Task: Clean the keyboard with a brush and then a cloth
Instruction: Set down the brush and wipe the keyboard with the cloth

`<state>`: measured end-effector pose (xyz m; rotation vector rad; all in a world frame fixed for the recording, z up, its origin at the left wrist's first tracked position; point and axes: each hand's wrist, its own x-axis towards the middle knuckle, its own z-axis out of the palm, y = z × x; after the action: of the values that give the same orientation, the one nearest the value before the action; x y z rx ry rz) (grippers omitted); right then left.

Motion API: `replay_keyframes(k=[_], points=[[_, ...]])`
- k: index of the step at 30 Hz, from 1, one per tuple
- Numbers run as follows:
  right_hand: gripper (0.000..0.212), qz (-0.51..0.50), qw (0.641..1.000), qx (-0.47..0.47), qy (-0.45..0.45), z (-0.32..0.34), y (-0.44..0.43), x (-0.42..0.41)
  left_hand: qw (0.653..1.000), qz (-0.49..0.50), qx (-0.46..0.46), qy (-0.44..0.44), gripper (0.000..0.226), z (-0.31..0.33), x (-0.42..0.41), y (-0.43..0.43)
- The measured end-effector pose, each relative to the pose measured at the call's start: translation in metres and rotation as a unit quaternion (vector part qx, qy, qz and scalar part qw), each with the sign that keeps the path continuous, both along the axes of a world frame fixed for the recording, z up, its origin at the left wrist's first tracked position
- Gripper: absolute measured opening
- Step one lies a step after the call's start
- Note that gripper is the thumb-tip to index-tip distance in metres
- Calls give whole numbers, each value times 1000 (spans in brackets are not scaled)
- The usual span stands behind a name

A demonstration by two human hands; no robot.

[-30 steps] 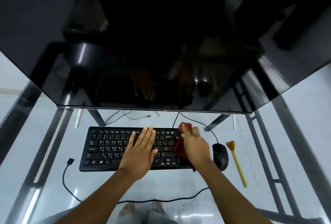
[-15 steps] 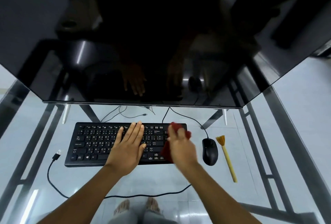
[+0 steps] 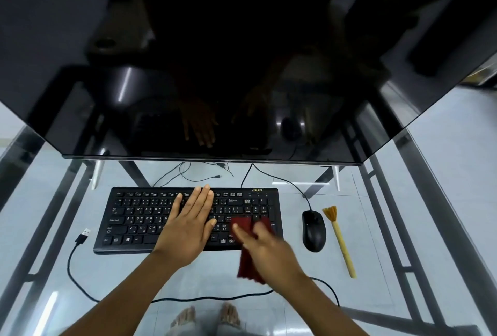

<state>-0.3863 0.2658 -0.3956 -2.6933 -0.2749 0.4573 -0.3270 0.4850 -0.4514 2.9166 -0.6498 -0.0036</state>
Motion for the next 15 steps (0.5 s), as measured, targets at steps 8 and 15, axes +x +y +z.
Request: replay_keyframes(k=[8,15], points=[[86,37,995,-69,-66,-14,-3,-25,1000,0,11,-10,60,2,-1,-1],[79,-57,993,-91,-56,-18,-27,-12,1000,-1,23,-4,61,1,0,-1]])
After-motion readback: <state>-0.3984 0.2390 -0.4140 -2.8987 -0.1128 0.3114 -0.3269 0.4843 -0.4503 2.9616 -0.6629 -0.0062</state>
